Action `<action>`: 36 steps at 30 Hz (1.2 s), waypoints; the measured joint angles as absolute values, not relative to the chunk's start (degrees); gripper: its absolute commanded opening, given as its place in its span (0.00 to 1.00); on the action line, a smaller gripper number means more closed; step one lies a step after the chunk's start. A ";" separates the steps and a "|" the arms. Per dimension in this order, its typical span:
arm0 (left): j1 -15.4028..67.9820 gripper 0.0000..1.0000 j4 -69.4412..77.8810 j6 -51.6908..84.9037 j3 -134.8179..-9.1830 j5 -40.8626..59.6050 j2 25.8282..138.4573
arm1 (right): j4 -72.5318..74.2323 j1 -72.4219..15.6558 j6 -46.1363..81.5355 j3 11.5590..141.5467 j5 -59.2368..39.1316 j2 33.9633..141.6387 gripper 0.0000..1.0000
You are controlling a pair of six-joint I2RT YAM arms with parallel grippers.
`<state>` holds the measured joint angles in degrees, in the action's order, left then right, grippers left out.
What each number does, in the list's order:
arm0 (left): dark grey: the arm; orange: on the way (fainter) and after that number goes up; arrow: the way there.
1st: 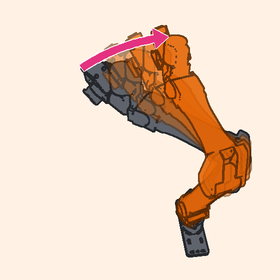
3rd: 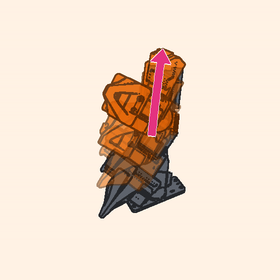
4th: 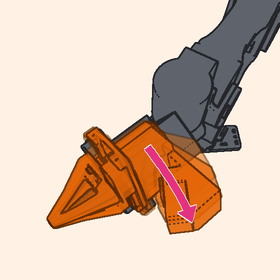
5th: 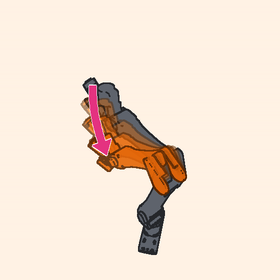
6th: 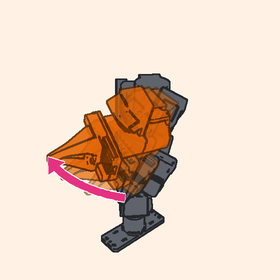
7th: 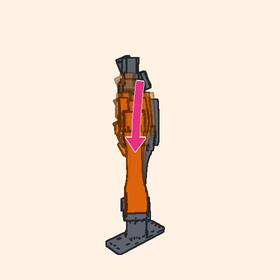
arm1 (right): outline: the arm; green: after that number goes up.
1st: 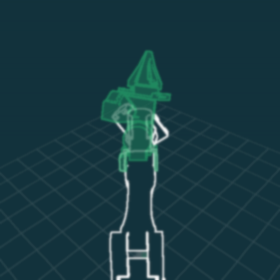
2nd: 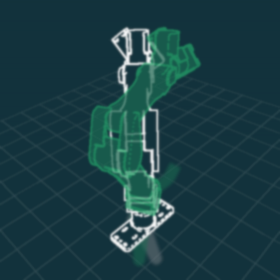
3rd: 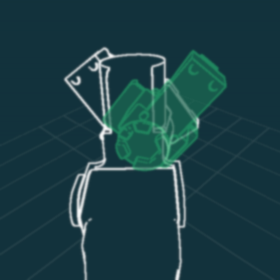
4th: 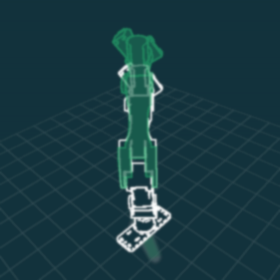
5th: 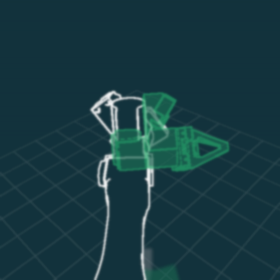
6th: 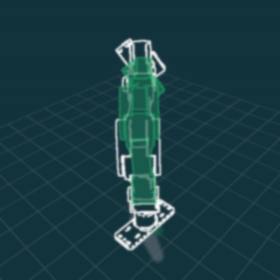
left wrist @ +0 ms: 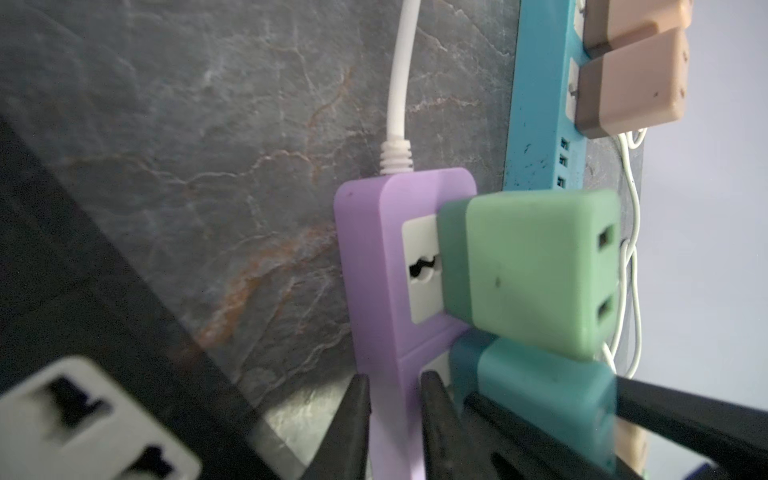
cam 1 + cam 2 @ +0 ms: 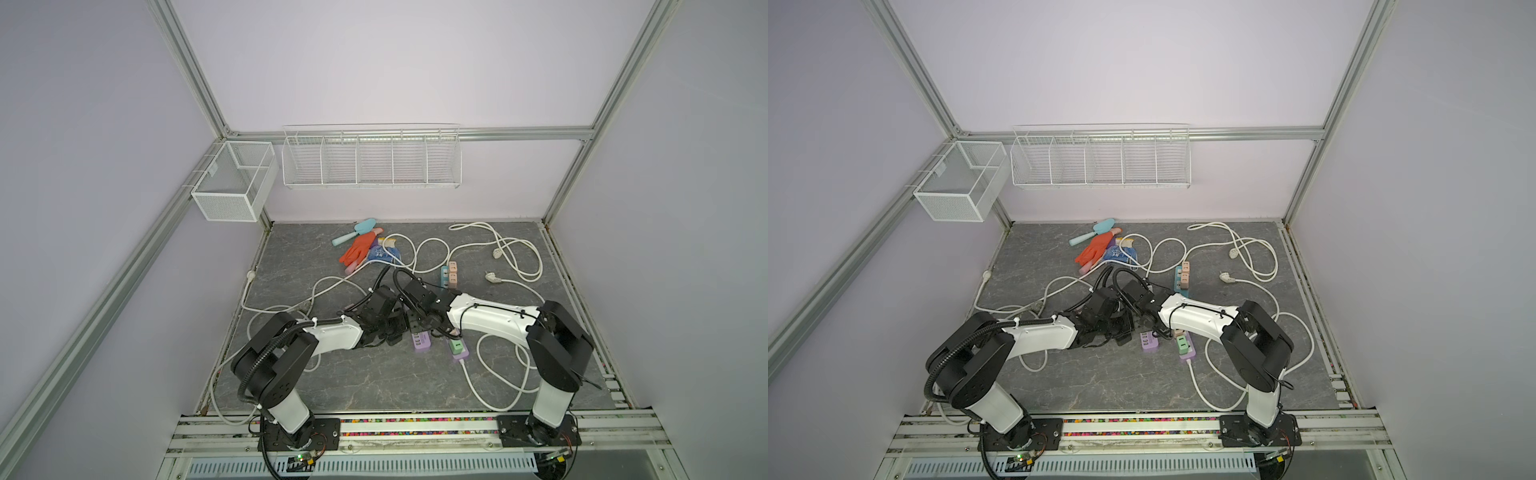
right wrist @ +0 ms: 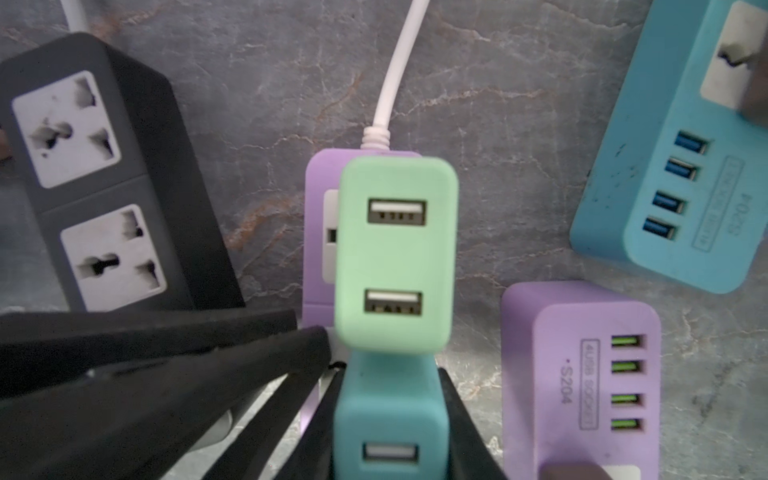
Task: Pull the plug off the socket
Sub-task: 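Pull the teal adapter out with the right gripper while the left holds the strip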
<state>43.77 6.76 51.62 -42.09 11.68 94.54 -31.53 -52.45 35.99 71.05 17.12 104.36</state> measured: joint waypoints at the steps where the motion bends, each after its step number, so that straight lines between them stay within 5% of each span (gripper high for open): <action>1: 43.77 0.24 6.96 51.88 -41.98 11.81 94.52 | -31.53 -52.45 35.99 71.05 17.12 104.36 0.16; 36: 46.70 0.23 5.13 54.02 -42.33 9.87 94.45 | -31.07 -51.35 34.13 68.38 16.01 101.89 0.13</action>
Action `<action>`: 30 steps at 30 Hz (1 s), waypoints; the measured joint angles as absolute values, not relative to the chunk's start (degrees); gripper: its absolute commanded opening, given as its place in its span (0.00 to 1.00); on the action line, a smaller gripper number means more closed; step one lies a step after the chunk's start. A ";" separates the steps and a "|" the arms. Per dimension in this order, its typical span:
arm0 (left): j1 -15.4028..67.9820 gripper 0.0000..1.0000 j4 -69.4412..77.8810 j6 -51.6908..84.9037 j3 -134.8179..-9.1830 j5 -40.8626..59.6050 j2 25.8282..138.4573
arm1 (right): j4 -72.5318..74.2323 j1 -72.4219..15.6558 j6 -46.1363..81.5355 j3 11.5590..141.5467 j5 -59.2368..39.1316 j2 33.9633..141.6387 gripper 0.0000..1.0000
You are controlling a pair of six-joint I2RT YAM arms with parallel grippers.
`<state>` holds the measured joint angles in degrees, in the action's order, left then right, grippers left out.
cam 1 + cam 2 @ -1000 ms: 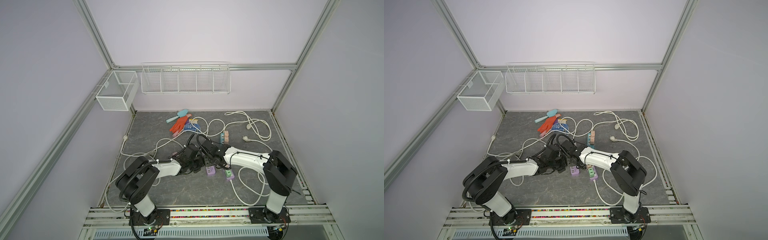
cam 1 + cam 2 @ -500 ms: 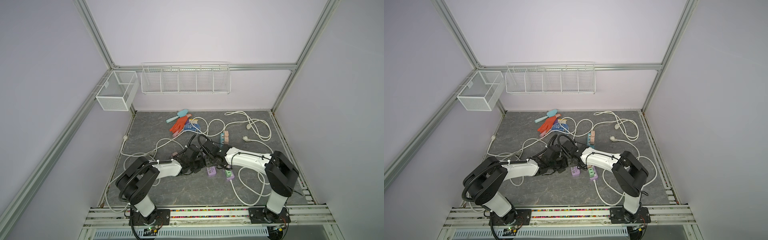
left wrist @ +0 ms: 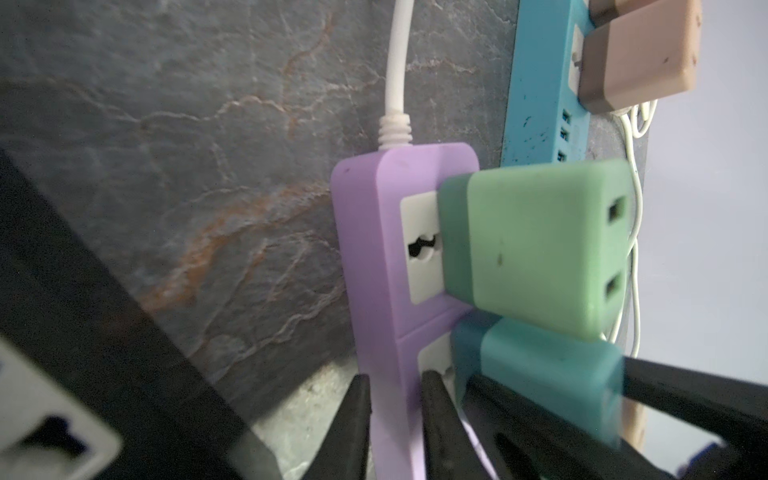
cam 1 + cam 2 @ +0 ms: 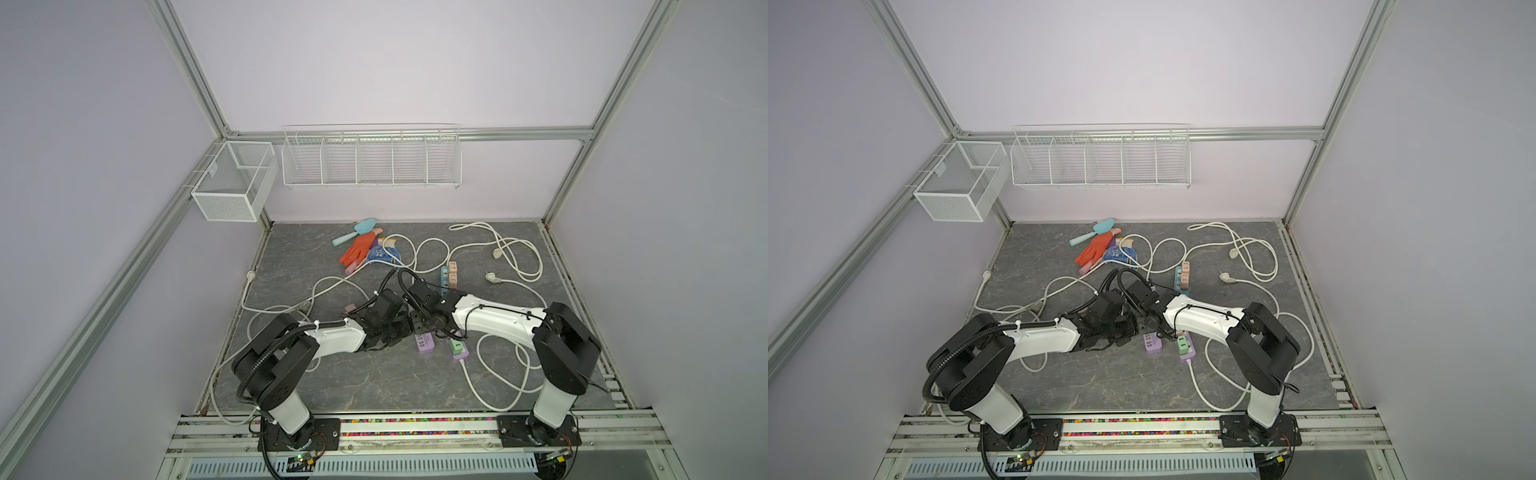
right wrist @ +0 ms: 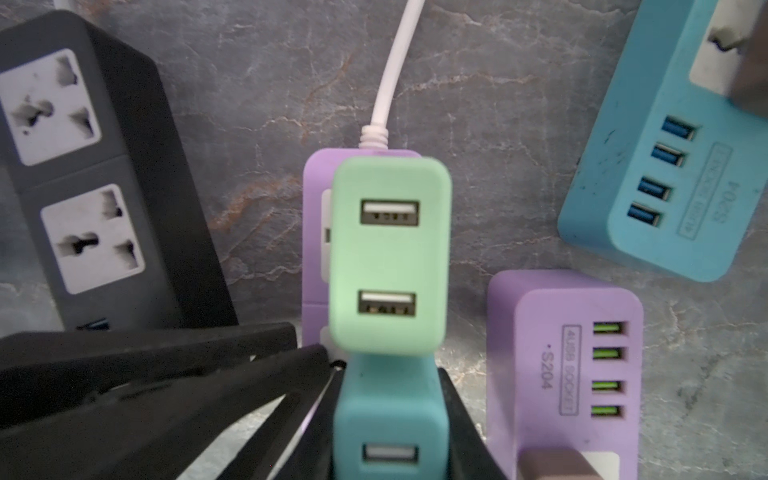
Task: Pull the plug off the socket
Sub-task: 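Pull the teal adapter out with the right gripper while the left holds the strip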
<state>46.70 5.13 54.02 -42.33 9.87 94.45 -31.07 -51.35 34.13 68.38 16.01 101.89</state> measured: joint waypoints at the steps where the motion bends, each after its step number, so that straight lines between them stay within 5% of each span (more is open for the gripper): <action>1: 46.92 0.23 5.19 54.13 -42.33 9.78 94.50 | -30.98 -51.37 34.06 68.14 16.01 101.73 0.13; 30: 48.88 0.18 18.65 62.83 -38.15 11.44 97.23 | -25.28 -51.42 30.41 60.69 18.35 96.88 0.08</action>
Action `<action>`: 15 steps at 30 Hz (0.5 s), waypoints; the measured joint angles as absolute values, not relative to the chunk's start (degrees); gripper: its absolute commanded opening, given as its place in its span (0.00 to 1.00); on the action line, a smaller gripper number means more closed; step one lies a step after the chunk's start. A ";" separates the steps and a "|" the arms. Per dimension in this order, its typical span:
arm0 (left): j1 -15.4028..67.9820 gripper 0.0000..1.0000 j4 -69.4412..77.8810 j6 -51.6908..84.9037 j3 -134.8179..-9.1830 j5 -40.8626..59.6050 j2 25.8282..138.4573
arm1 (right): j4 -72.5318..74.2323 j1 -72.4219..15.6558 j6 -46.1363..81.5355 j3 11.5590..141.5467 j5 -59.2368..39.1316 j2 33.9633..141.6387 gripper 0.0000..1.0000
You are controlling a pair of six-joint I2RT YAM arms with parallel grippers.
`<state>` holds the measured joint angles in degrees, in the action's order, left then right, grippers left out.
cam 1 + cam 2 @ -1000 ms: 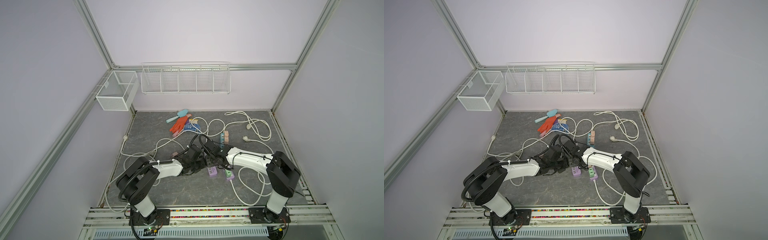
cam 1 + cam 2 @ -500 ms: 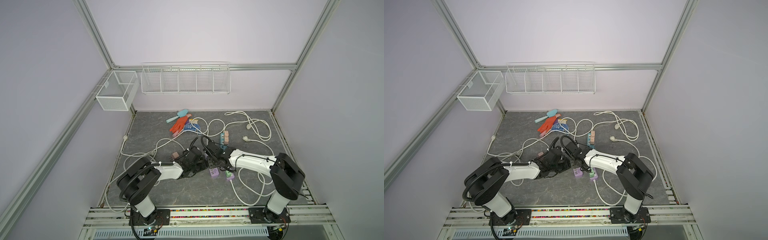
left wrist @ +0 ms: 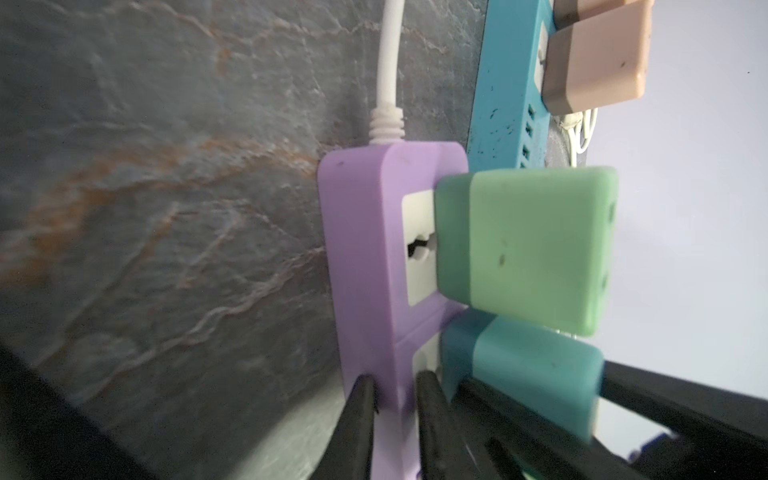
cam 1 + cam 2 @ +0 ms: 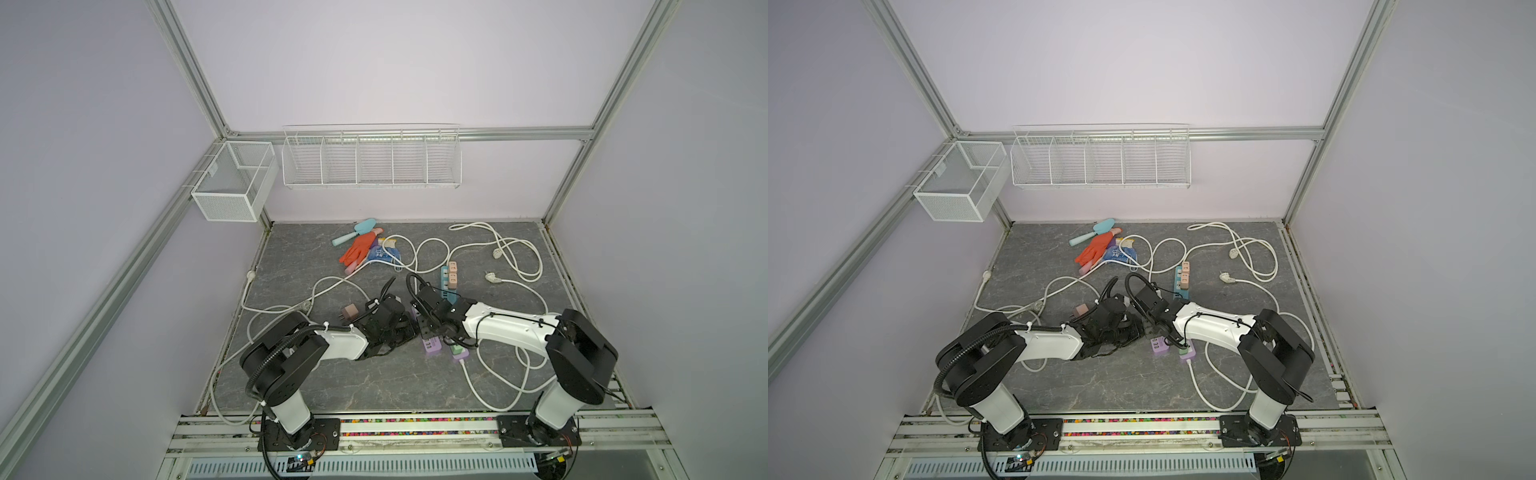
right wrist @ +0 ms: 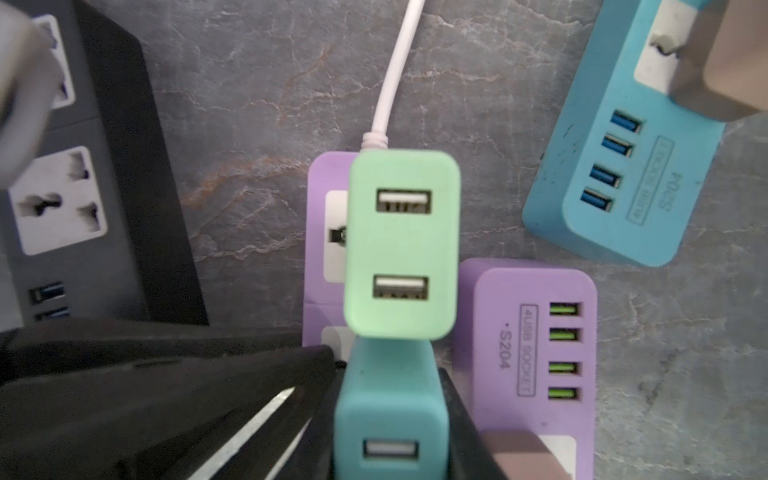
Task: Pull the plug off the socket
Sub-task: 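Pull the teal adapter out with the right gripper while the left holds the strip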
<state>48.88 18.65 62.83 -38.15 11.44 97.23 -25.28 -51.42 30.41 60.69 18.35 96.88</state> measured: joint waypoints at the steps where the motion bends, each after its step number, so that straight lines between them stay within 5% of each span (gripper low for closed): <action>1: 48.88 0.18 18.74 62.98 -38.26 11.44 97.43 | -25.23 -51.42 30.39 60.69 18.31 96.88 0.08; 15: 49.04 0.16 19.66 64.23 -38.24 11.27 97.82 | -25.45 -51.86 28.29 60.71 19.84 96.88 0.09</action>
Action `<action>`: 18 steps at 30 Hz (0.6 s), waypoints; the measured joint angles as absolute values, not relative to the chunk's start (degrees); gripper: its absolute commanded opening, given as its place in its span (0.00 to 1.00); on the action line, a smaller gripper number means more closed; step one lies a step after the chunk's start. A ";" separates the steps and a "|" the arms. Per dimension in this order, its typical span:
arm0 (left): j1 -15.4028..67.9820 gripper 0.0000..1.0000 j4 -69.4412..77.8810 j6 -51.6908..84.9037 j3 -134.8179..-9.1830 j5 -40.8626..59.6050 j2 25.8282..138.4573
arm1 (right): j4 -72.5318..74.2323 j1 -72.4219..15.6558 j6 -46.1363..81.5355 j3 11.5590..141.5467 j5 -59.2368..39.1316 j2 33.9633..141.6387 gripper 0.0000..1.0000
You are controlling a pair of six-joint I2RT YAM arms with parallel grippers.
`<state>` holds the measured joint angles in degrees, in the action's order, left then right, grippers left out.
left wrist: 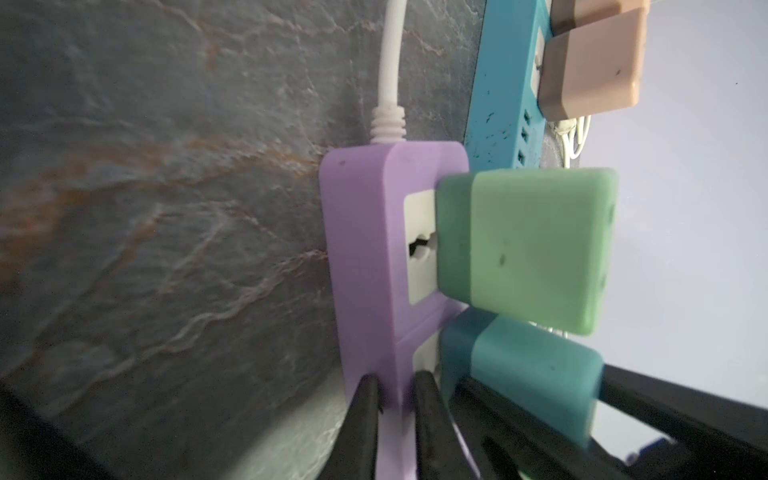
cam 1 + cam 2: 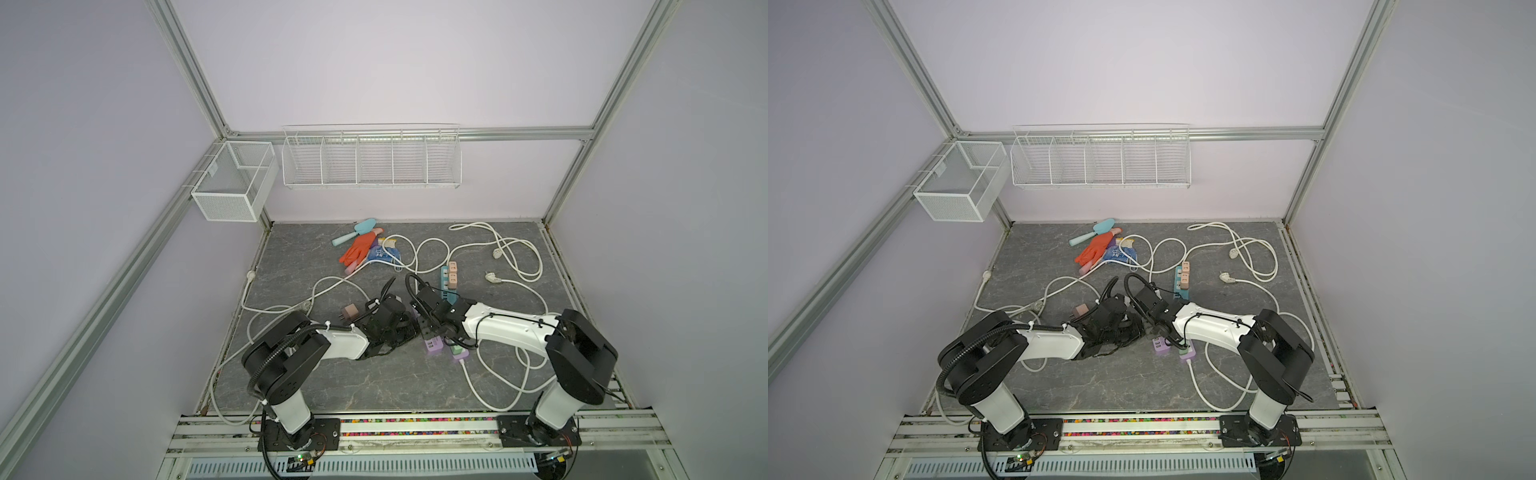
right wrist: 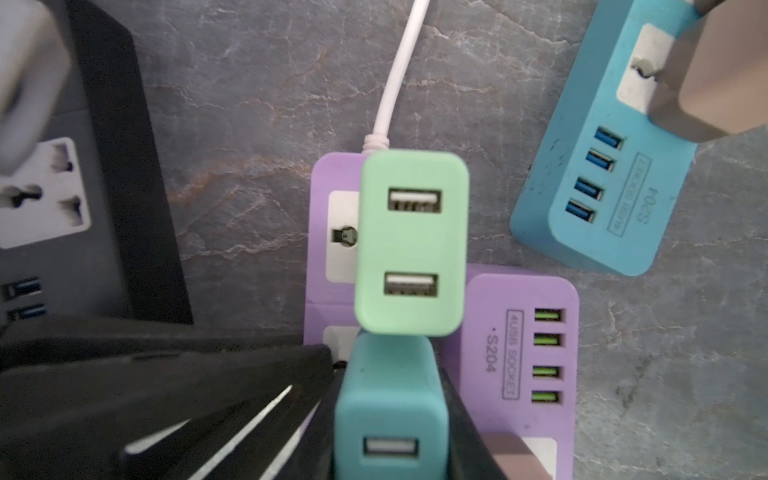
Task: Pull the plug off the socket
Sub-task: 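Pull the teal adapter out with the right gripper while the left holds the strip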
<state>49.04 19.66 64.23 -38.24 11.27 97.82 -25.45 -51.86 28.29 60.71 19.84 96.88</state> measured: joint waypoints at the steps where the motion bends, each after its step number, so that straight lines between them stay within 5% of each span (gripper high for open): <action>1: 49.04 0.16 19.59 64.23 -38.28 11.20 97.82 | -25.45 -51.86 28.29 60.71 19.79 96.88 0.09; 18: 49.41 0.17 17.10 63.96 -40.14 11.00 98.35 | -25.82 -52.23 26.24 60.77 21.61 96.88 0.09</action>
